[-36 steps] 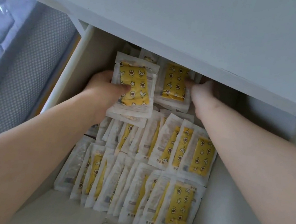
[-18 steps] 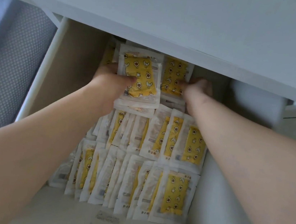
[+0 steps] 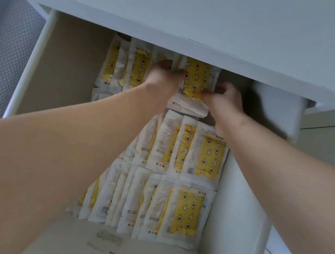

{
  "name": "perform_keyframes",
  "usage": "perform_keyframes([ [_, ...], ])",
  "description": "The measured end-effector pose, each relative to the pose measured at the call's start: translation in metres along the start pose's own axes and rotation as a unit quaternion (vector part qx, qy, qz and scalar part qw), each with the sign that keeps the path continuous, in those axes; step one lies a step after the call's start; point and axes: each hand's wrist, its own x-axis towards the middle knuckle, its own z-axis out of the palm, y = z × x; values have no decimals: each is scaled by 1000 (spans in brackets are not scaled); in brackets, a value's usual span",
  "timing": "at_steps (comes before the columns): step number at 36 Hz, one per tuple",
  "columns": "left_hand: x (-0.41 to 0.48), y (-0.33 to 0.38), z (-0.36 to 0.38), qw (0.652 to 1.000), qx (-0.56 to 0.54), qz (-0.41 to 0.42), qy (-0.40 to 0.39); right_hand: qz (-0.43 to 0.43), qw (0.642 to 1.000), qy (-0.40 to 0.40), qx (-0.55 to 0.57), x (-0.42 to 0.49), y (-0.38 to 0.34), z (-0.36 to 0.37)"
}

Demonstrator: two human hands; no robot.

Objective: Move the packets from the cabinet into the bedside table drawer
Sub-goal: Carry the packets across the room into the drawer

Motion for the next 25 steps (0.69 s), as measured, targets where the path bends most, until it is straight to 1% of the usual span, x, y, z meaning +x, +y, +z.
perform_keyframes([
  [3,4,-5,3,1000,8,12,-11,23,999,37,22,11,3,-2],
  [7,9,-6,4,999,19,40,-20,41,992,120,23,21,5,-3],
  [10,13,-6,5,997,36,66,-13,77,982,163,63,19,7,-3],
  [11,16,-7,5,996,45,72,-7,83,977,171,95,19,7,-3],
  [12,18,-8,6,994,63,85,0,83,972,179,131,20,7,-4],
  [13,20,-9,5,990,93,106,8,71,968,194,141,23,9,-5],
  [14,20,-10,5,981,137,134,15,59,970,199,125,21,10,-4],
  [15,20,-12,3,967,191,167,22,32,973,209,95,20,9,-3],
  [16,18,-13,1,945,254,203,30,1,977,215,-6,16,7,-1],
  [17,15,-14,-1,916,317,242,37,-31,971,222,-87,17,9,0],
  [18,14,-16,-3,884,374,279,37,-58,962,196,-183,15,10,1],
  [19,13,-18,-5,852,427,301,24,-76,952,164,-249,12,11,1],
  [20,12,-19,-7,825,479,301,-2,-88,940,136,-301,8,11,0],
  [21,12,-20,-9,803,523,282,-36,-90,931,108,-338,7,11,-1],
  [22,11,-21,-11,789,554,257,-68,-90,923,82,-365,6,10,-2],
  [23,12,-21,-12,781,571,238,-89,-86,918,59,-383,5,10,-3],
  [25,14,-22,-15,769,586,235,-98,-82,910,23,-405,3,9,-3],
])
